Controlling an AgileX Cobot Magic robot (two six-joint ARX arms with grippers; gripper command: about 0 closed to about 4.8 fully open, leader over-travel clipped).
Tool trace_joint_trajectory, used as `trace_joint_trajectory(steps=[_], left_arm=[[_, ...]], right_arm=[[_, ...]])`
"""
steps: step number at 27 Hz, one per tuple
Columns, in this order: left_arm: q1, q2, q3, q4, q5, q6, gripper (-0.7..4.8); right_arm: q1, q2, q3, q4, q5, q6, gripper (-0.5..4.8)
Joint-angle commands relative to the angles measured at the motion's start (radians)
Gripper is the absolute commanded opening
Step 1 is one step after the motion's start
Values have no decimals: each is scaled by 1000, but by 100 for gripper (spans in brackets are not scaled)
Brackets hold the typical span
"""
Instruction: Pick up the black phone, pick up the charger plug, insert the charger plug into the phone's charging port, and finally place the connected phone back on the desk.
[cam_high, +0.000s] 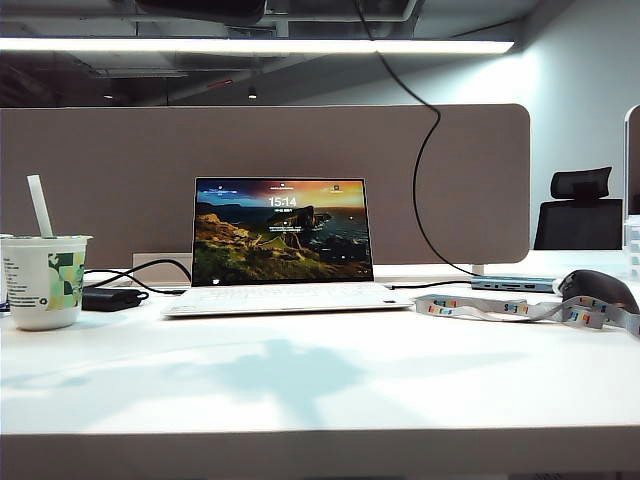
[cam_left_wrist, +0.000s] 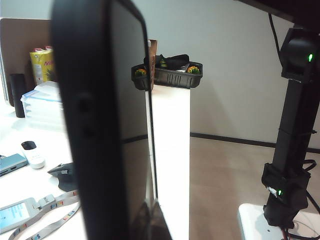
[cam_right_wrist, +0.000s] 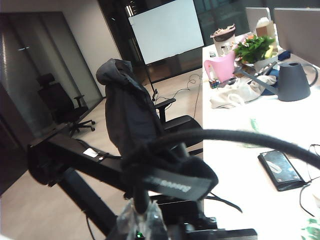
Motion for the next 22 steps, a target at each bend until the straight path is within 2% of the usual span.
trace_joint_trajectory(steps=[1, 9, 15, 22], left_arm=[[-2, -3, 10, 45, 9, 4, -6], [-2, -3, 10, 100, 16, -3, -6], [-1, -3, 10, 100, 33, -4, -6], [-1, -3, 10, 100, 33, -11, -6]], right_arm=[[24, -2, 4, -92, 6, -84, -9], [85, -2, 4, -339, 78, -327, -9], [96, -3, 4, -449, 94, -474, -9], [97, -3, 4, -518, 127, -554, -9]])
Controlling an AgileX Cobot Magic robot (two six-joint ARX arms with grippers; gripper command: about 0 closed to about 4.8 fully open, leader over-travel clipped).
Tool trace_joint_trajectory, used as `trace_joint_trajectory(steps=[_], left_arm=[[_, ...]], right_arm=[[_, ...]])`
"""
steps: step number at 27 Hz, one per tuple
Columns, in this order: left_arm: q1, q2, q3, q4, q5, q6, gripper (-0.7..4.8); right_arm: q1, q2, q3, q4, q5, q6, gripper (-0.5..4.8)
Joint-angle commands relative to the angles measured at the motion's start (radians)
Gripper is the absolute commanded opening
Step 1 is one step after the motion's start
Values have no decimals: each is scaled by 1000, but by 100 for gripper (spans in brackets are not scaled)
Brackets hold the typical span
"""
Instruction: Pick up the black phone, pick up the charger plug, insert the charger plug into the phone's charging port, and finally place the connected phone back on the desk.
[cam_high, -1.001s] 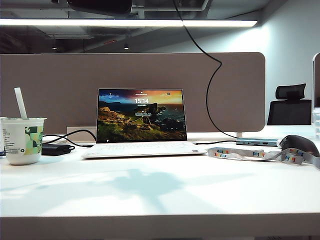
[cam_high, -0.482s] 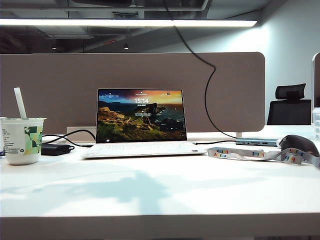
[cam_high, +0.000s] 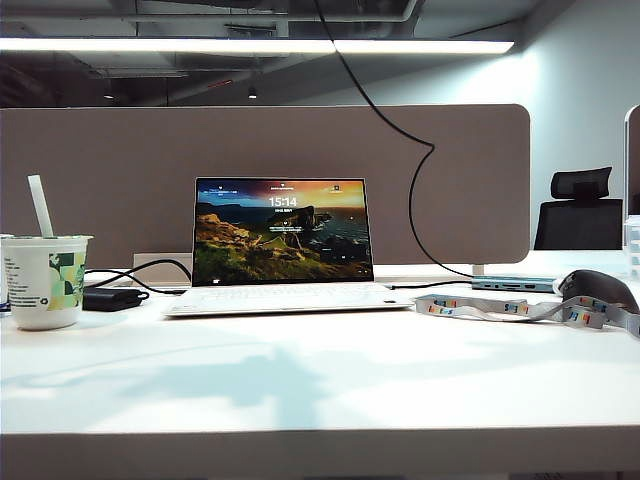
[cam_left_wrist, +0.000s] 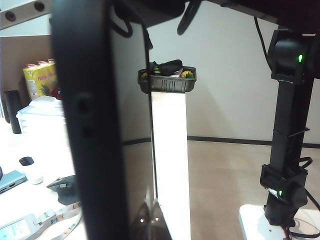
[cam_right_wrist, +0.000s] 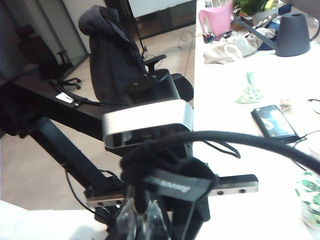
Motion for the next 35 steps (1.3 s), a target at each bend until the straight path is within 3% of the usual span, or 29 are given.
trace_joint_trajectory(steps=[1, 35], left_arm=[[-1, -5, 10, 31, 3, -7, -6], [-1, -5, 9, 12, 3, -7, -6]], right_arm=[[2, -7, 6, -21, 11, -40, -9], [40, -28, 6, 13, 24, -36, -9]])
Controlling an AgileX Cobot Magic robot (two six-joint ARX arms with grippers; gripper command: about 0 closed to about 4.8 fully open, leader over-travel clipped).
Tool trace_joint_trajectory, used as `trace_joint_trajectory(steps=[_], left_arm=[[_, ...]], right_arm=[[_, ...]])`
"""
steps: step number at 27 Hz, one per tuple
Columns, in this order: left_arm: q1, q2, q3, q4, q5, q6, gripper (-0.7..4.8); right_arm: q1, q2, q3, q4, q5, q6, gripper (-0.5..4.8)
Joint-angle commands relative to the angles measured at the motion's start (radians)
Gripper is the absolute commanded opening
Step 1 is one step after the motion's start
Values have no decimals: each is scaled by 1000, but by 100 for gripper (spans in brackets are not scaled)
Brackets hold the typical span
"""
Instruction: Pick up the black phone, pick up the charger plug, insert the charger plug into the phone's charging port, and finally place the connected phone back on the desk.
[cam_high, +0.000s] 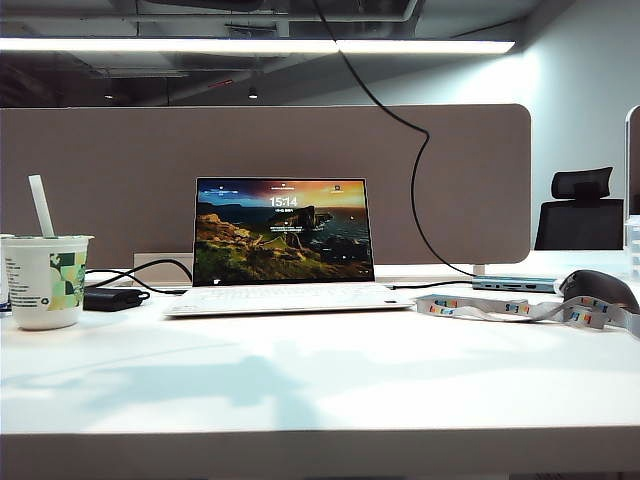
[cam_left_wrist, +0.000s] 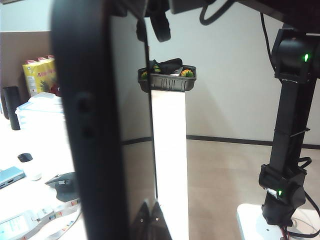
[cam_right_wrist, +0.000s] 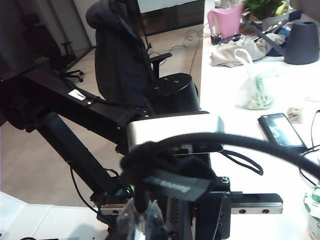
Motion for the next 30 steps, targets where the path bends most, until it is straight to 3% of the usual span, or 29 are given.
trace_joint_trajectory(steps=[1, 30], left_arm=[[-1, -5, 9, 28, 3, -6, -6], [-1, -5, 9, 28, 2, -6, -6]], right_arm=[[-3, -8, 5, 17, 18, -3, -9], [-18, -10, 5, -29, 34, -29, -9]])
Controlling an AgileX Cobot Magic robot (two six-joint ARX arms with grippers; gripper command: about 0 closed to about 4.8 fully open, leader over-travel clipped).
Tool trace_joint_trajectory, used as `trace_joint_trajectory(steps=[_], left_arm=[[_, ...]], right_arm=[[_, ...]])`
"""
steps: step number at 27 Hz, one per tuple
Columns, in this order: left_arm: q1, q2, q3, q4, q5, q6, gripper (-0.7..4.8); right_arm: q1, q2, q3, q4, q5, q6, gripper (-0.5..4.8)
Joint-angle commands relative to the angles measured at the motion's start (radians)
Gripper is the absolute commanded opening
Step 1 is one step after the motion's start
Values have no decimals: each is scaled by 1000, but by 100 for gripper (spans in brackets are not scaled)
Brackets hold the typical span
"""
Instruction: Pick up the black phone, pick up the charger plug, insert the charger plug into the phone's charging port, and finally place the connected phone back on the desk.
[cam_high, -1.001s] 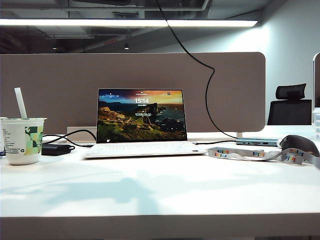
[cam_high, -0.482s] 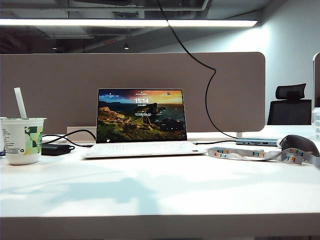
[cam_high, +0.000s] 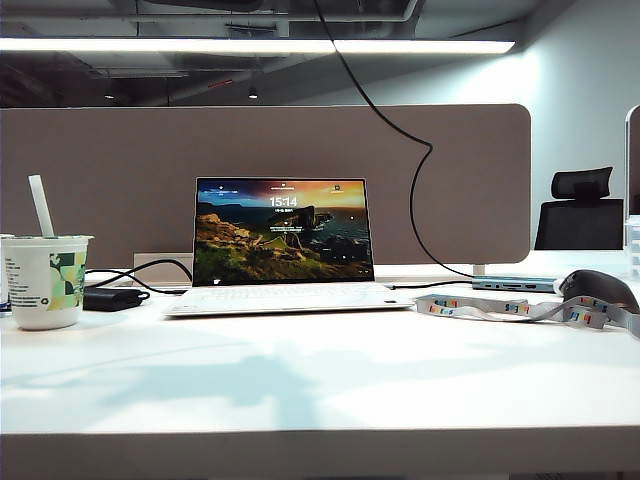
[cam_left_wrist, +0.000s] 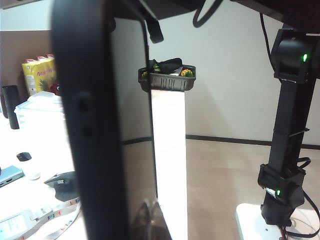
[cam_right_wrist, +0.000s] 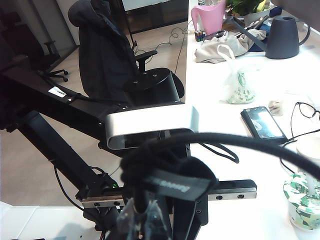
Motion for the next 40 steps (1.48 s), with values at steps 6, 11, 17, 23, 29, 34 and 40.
trace_joint_trajectory(steps=[6, 11, 17, 23, 29, 34, 40], left_arm=[[-1, -5, 9, 29, 2, -3, -6], [-1, -5, 9, 29, 2, -3, -6], [-1, -5, 9, 35, -3, -3, -6], [-1, -6, 9, 45, -14, 1, -6], [-1, -5, 9, 44, -14, 1, -6], [-1, -6, 9, 43, -14, 1, -6], [-1, -5, 9, -14, -84, 1, -6]], right_arm=[[1, -9, 5, -32, 11, -45, -9], [2, -9, 5, -101, 24, -143, -9], [2, -9, 5, -127, 50, -178, -8], [2, -9, 5, -172, 58, -224, -8], [-8, -24, 6, -168, 95, -215, 73], [-32, -62, 6, -140, 96, -214, 176], [-83, -115, 6, -152, 164, -211, 176]])
